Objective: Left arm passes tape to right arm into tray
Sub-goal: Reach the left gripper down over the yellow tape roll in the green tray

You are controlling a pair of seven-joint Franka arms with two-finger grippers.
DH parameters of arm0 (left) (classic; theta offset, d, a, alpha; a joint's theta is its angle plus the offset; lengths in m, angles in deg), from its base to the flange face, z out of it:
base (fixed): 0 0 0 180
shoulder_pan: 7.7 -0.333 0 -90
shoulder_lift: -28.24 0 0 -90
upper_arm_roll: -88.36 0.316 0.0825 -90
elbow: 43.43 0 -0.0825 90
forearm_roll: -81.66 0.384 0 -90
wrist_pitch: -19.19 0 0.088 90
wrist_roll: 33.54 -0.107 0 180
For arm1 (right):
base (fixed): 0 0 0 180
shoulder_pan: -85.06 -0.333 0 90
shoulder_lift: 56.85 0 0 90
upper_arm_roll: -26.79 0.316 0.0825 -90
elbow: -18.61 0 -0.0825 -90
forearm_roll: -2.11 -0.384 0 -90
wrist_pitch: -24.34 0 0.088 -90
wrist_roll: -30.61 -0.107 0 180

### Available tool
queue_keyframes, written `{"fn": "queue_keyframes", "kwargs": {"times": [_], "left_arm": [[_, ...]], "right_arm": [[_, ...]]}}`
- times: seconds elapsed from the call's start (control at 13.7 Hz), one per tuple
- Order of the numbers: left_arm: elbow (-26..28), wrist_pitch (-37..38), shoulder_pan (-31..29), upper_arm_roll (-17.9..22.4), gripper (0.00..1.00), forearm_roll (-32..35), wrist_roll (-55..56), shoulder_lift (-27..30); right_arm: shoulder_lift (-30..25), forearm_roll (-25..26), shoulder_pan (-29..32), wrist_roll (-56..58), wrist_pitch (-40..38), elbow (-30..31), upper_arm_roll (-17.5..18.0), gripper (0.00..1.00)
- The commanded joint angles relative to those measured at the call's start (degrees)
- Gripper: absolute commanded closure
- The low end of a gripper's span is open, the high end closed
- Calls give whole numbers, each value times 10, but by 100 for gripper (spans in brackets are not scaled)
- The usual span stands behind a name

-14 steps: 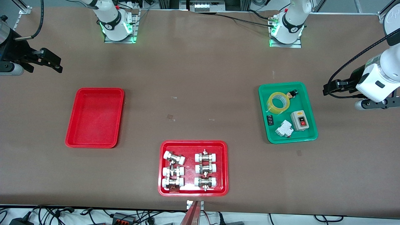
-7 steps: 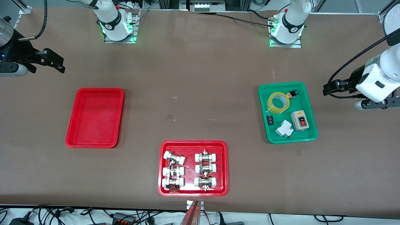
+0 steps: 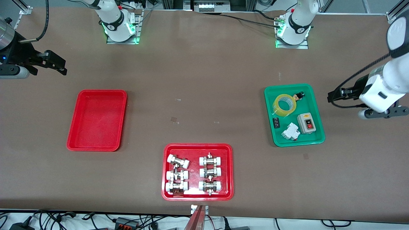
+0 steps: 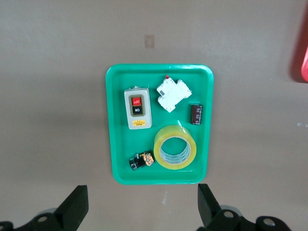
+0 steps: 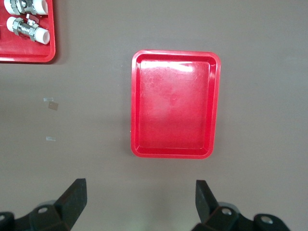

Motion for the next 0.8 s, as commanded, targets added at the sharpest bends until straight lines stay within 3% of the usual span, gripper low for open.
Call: {"fn": "queue_keyframes", "kwargs": {"times": [0.0, 0.22, 0.44, 0.58, 0.73], "left_arm": [[20, -13, -1, 0, 0, -7, 7, -23], [154, -145, -2, -3, 0, -7, 7, -22], [244, -208, 4, -8, 0, -8, 54, -20], [327, -309, 2, -30, 0, -8, 62, -12], [372, -357, 3, -34, 0, -8, 73, -15]], "right_arm": [[-3, 1, -2, 1, -4, 0, -1, 0], [-3, 1, -2, 1, -5, 0, -1, 0], [-3, 0, -2, 1, -5, 0, -1, 0], [-3, 0, -2, 2, -5, 0, -1, 0], [-3, 0, -2, 2, -5, 0, -1, 0]]}}
